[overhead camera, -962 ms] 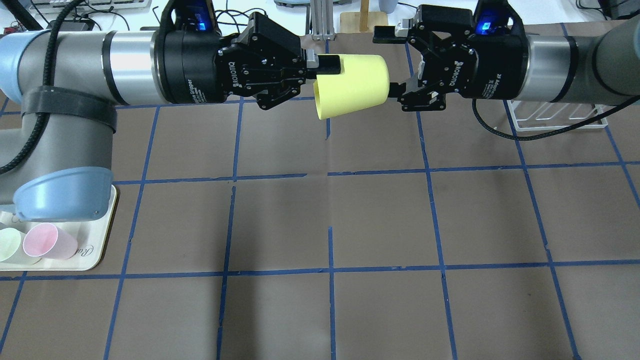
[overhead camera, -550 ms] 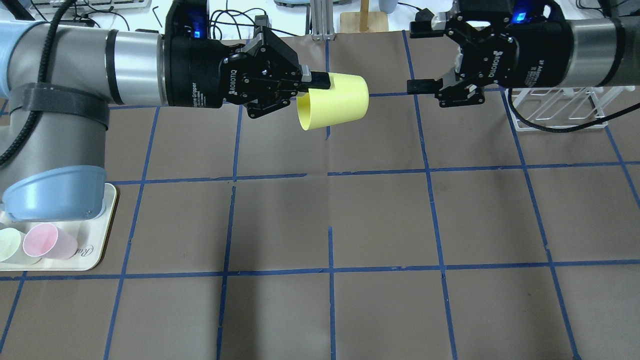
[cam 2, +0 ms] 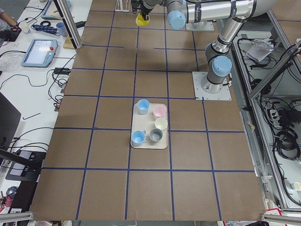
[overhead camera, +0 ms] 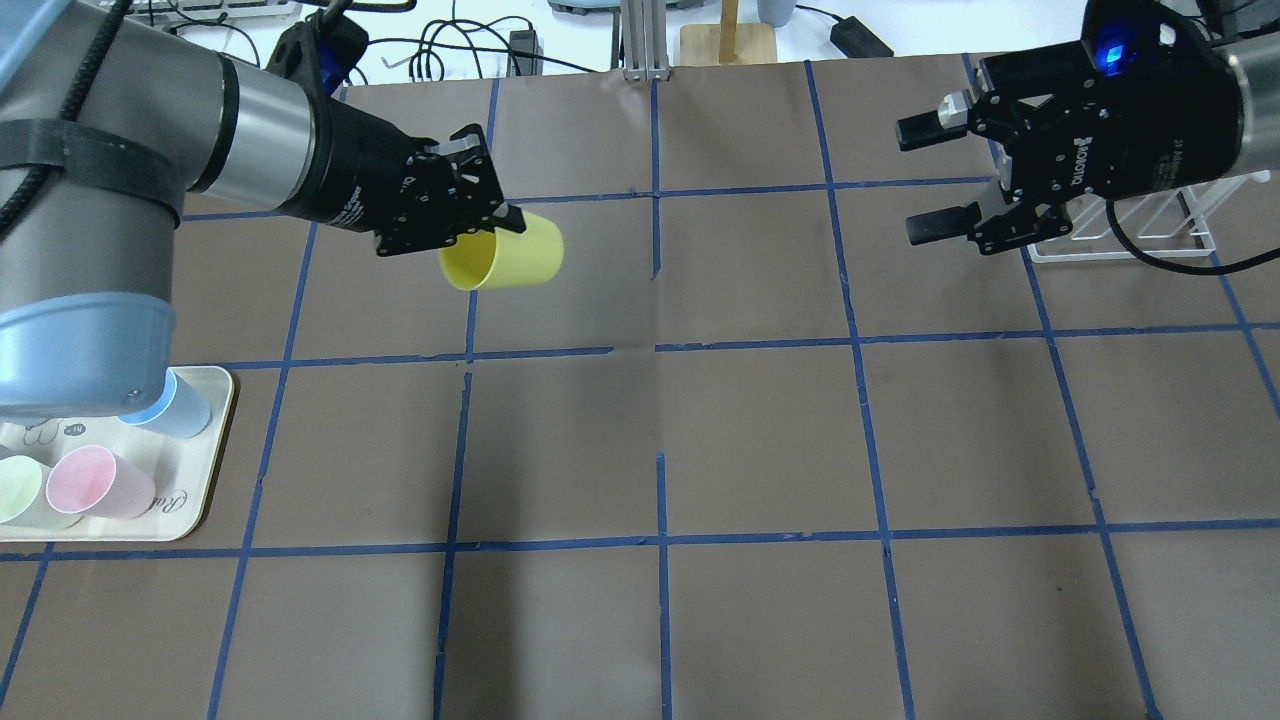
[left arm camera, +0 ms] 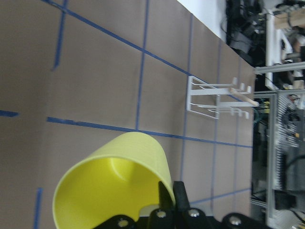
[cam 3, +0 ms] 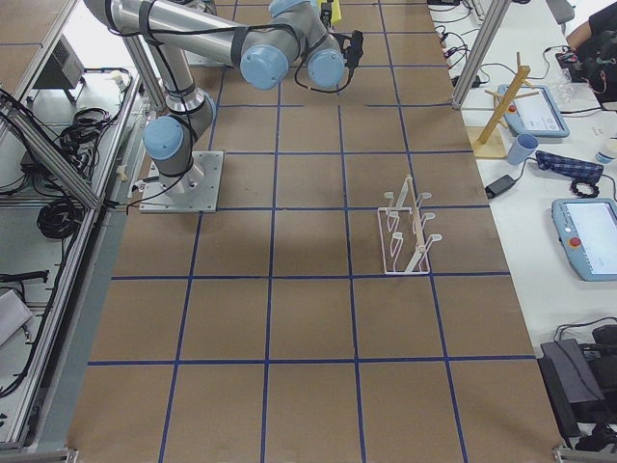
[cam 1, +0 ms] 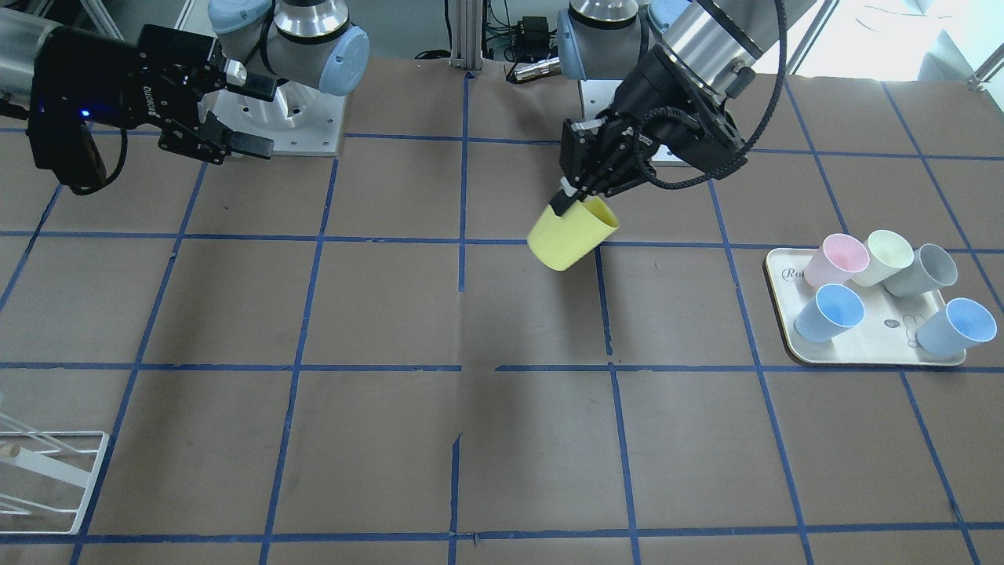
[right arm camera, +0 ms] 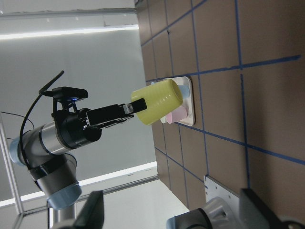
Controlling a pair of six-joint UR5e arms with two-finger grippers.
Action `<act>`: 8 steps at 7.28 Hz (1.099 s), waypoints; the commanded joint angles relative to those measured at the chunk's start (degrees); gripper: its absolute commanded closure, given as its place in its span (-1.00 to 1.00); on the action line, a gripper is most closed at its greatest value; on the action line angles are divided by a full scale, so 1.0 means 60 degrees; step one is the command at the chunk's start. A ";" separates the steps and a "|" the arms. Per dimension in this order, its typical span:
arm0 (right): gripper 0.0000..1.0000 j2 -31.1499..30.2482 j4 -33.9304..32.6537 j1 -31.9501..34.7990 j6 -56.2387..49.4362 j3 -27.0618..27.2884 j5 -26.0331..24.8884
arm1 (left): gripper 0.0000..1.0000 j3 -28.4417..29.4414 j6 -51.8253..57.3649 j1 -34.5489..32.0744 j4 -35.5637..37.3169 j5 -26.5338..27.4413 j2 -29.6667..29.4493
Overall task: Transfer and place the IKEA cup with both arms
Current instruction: 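Lower the yellow cup onto the white tray with the left gripper and release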
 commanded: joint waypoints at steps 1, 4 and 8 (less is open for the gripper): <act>-1.00 -0.0626 -0.3234 0.0237 0.4518 -0.0006 -0.2865 | 1.00 0.0176 0.2694 0.0722 -0.1745 0.3060 0.0008; -1.00 -0.0762 -0.4793 0.1346 0.7072 -0.0005 -0.5686 | 1.00 0.0293 0.6776 0.4128 -0.2601 0.4632 -0.0282; -1.00 -0.0512 -0.5736 0.3270 0.8520 -0.0108 -0.9016 | 1.00 0.1518 1.1535 0.6951 -0.2295 0.5103 -0.1801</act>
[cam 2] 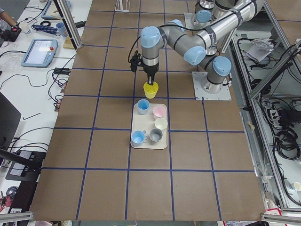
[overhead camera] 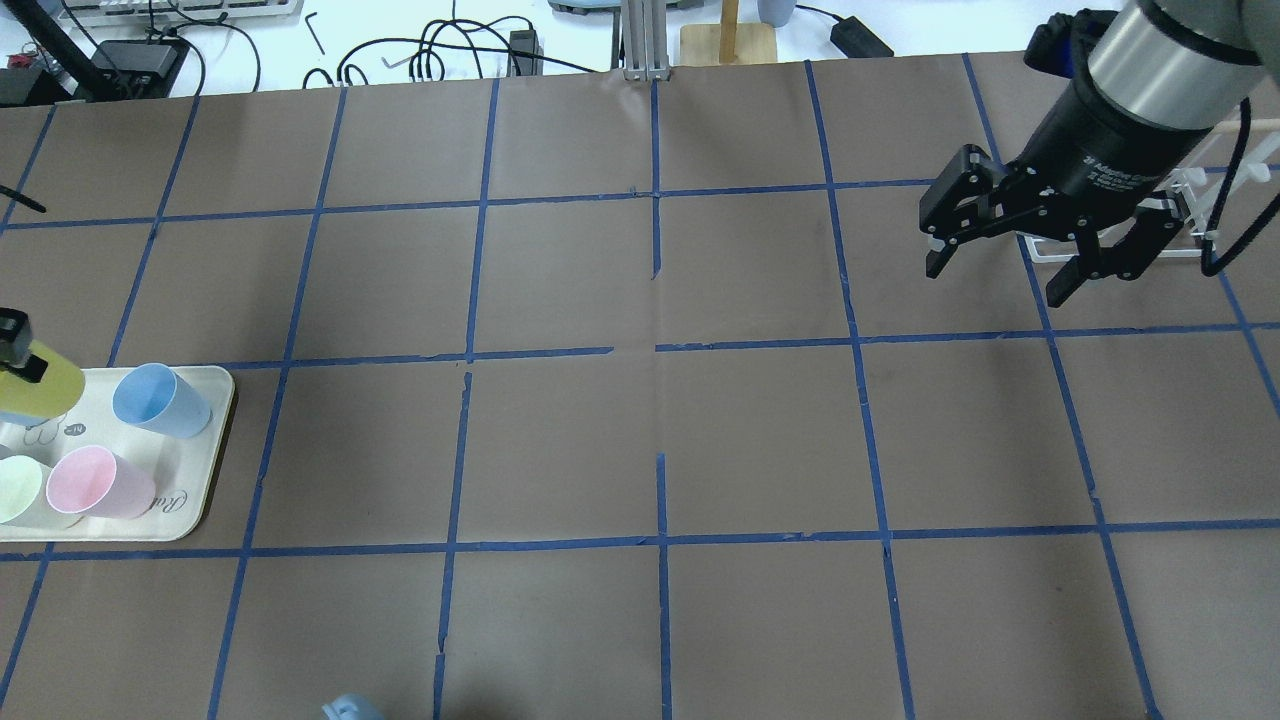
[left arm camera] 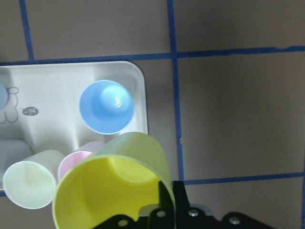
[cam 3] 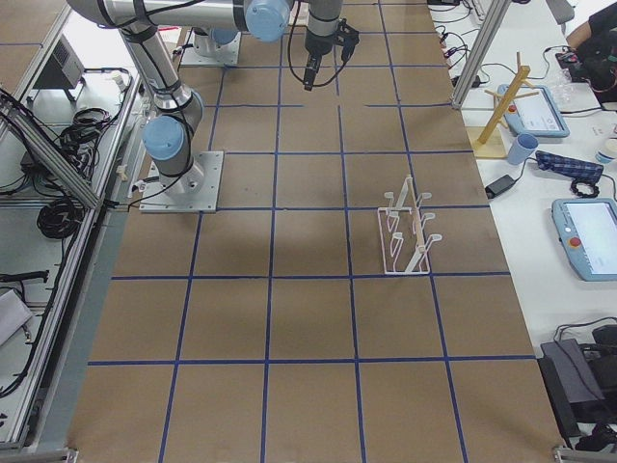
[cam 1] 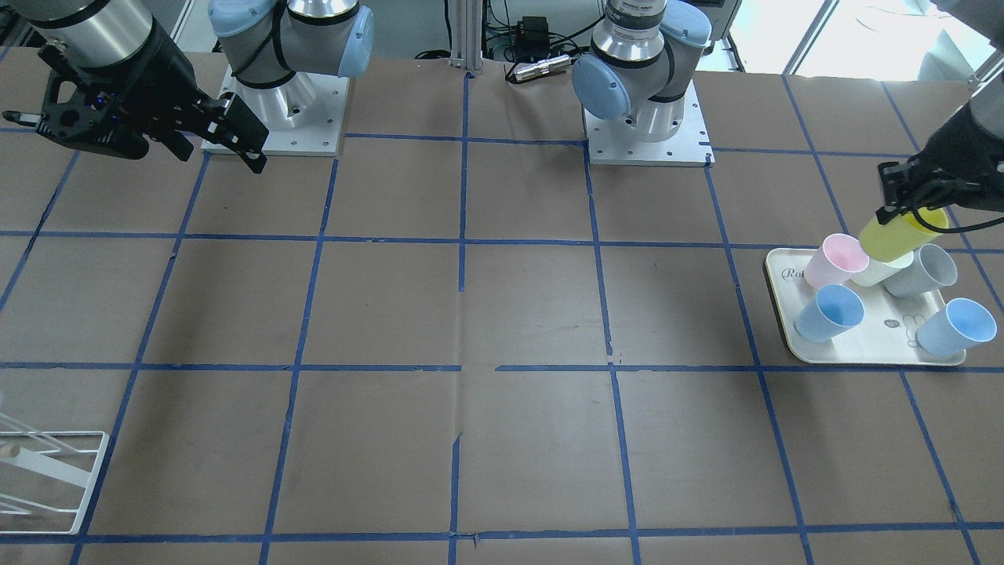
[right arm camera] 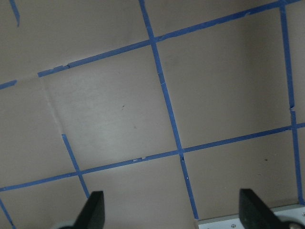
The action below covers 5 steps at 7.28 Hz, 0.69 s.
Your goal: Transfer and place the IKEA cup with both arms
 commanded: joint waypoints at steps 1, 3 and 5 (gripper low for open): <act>-1.00 0.0068 -0.0097 0.0530 0.0417 0.0140 -0.0658 | 1.00 0.0997 0.1024 0.0492 0.0105 0.0098 -0.1426; -1.00 -0.0033 -0.0521 0.0561 0.0316 0.0376 -0.1320 | 1.00 0.1089 0.1096 0.0462 0.0949 0.0140 -0.2644; -1.00 -0.0048 -0.0566 0.0561 0.0316 0.0259 -0.1349 | 1.00 0.1103 0.1083 0.0492 0.1217 0.0214 -0.3087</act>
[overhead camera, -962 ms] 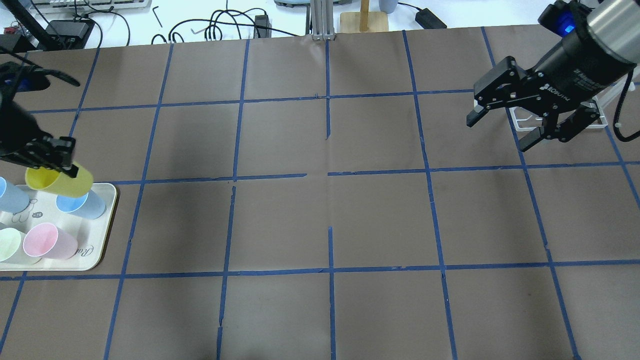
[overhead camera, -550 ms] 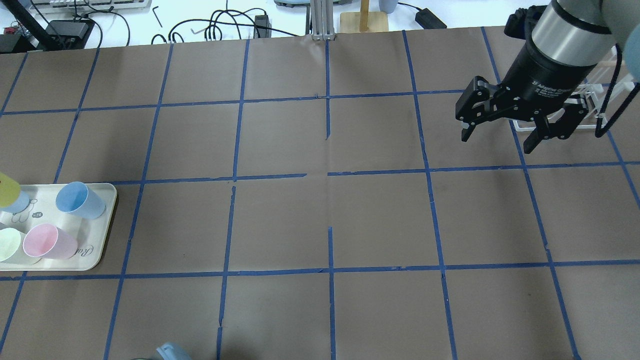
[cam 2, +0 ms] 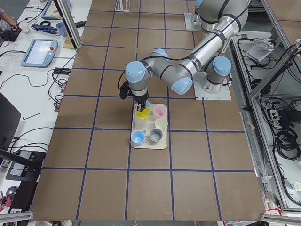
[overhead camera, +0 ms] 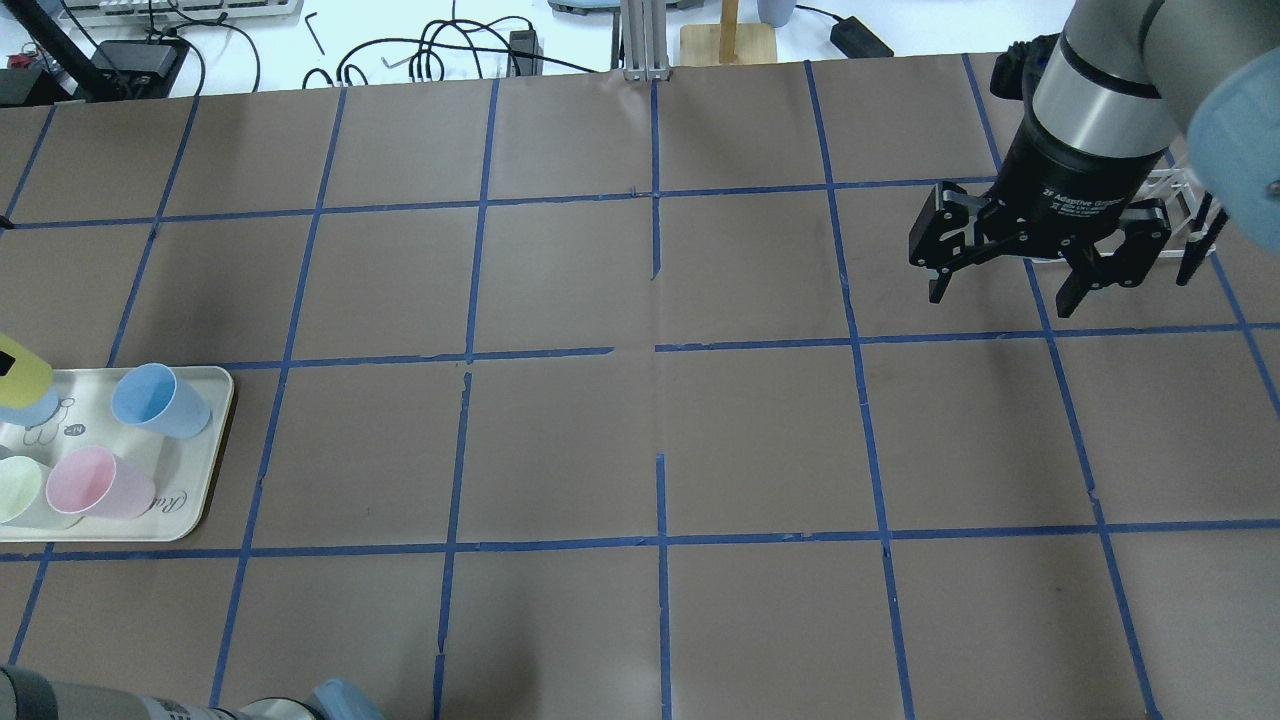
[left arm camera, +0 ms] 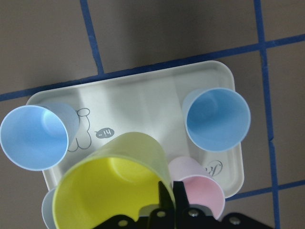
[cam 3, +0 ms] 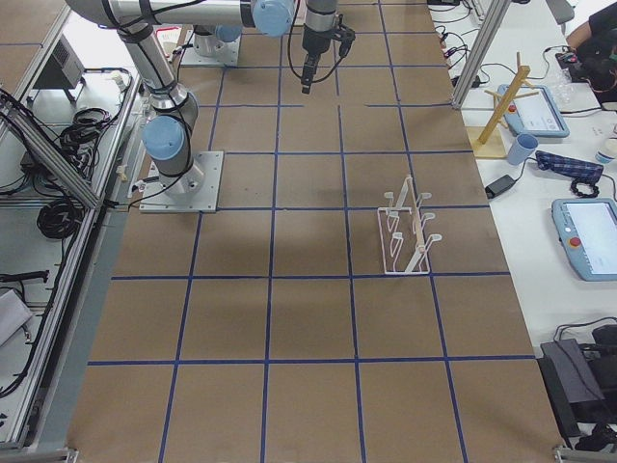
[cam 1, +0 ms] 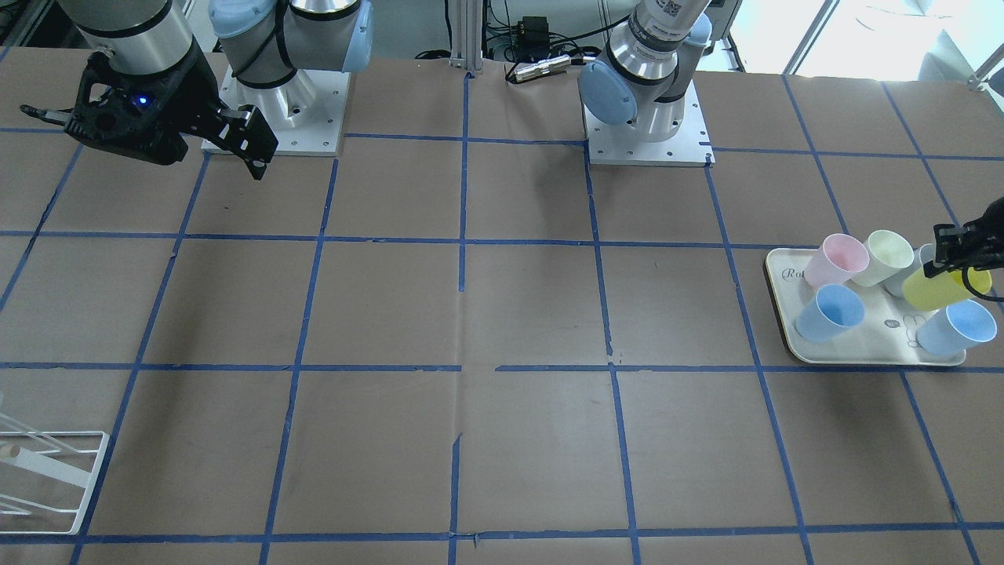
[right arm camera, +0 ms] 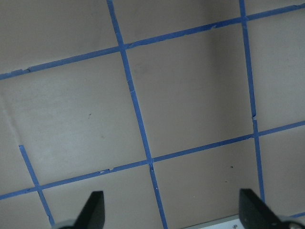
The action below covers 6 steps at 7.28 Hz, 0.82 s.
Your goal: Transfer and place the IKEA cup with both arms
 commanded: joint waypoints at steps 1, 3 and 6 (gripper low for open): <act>-1.00 -0.0055 -0.0083 0.0008 0.0009 0.0006 -0.0009 | 1.00 -0.0012 -0.0027 -0.0031 0.0198 0.0030 -0.0446; -1.00 -0.0070 -0.0097 0.0037 -0.0063 -0.0052 0.0514 | 0.98 -0.0114 -0.0057 -0.0031 0.0256 0.0045 -0.0826; -1.00 -0.0099 -0.0317 0.0037 -0.0078 -0.0082 0.0635 | 0.04 -0.0129 -0.0071 -0.0031 0.0257 0.0074 -0.0989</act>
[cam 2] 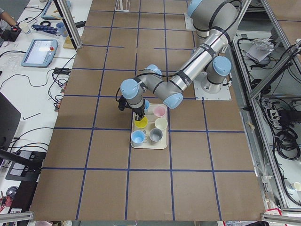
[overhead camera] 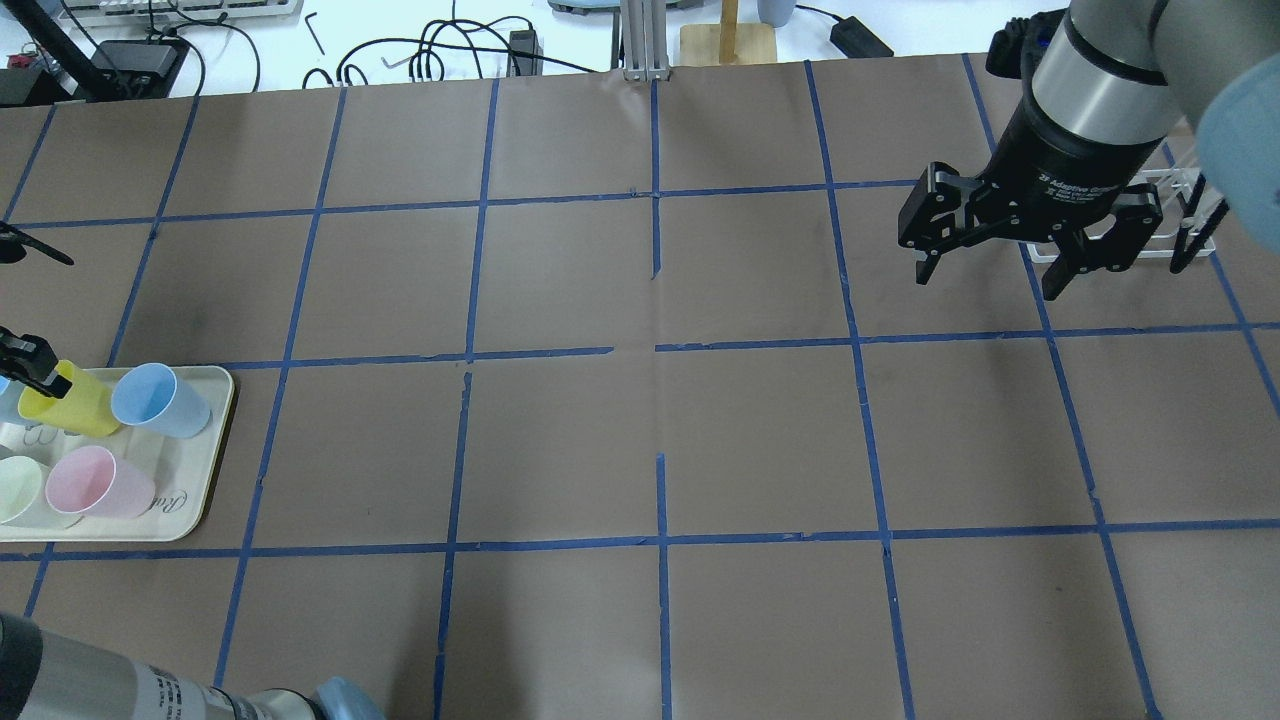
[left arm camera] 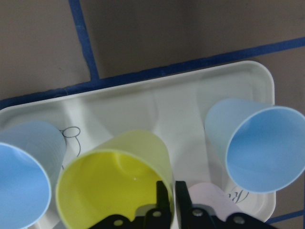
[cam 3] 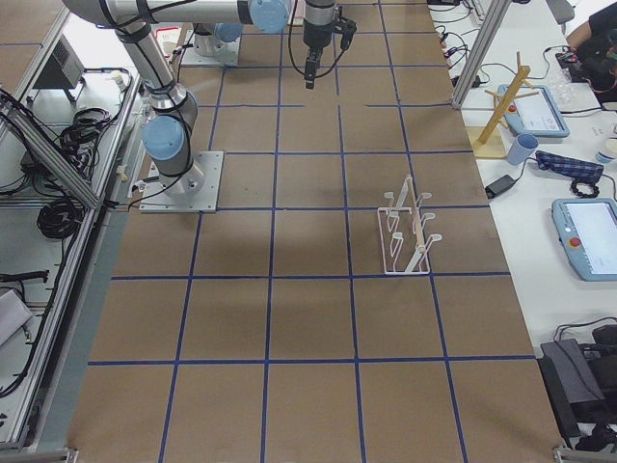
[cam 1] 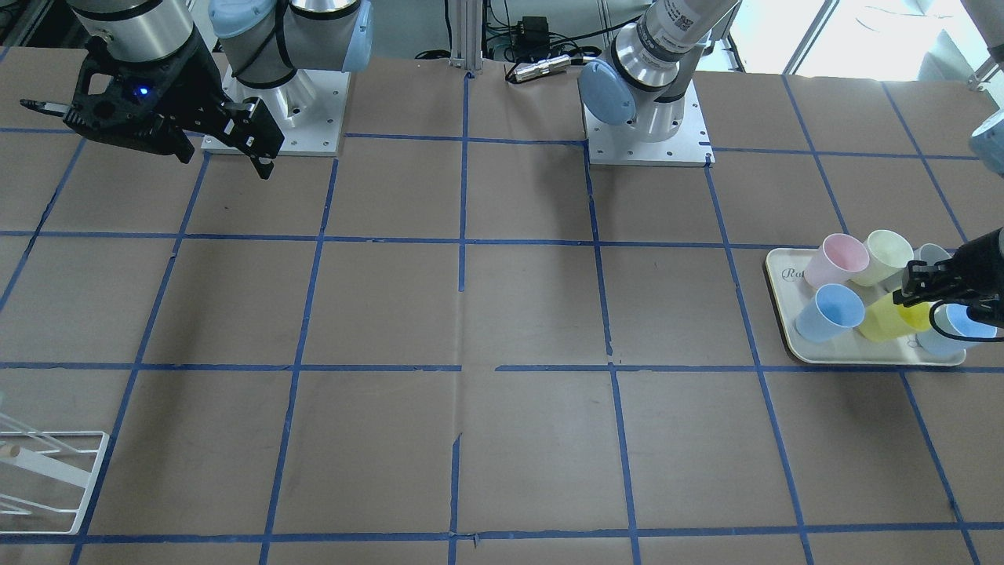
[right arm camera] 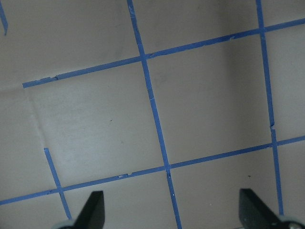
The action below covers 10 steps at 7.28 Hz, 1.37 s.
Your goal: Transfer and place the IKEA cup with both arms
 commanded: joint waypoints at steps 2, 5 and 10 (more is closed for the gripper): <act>-1.00 0.0001 -0.0034 0.0001 -0.0004 0.0008 0.0027 | -0.54 0.0394 -0.0259 0.0000 -0.0361 -0.0001 0.0254; -1.00 0.0001 -0.0034 0.0001 0.0011 0.0023 -0.0032 | -0.69 0.1916 -0.2342 -0.1382 -0.2774 0.0013 0.0854; -1.00 -0.0101 -0.0063 0.0000 0.0011 0.0124 -0.0017 | -0.99 0.1220 -0.9497 -0.6541 -0.3191 -0.0059 0.3153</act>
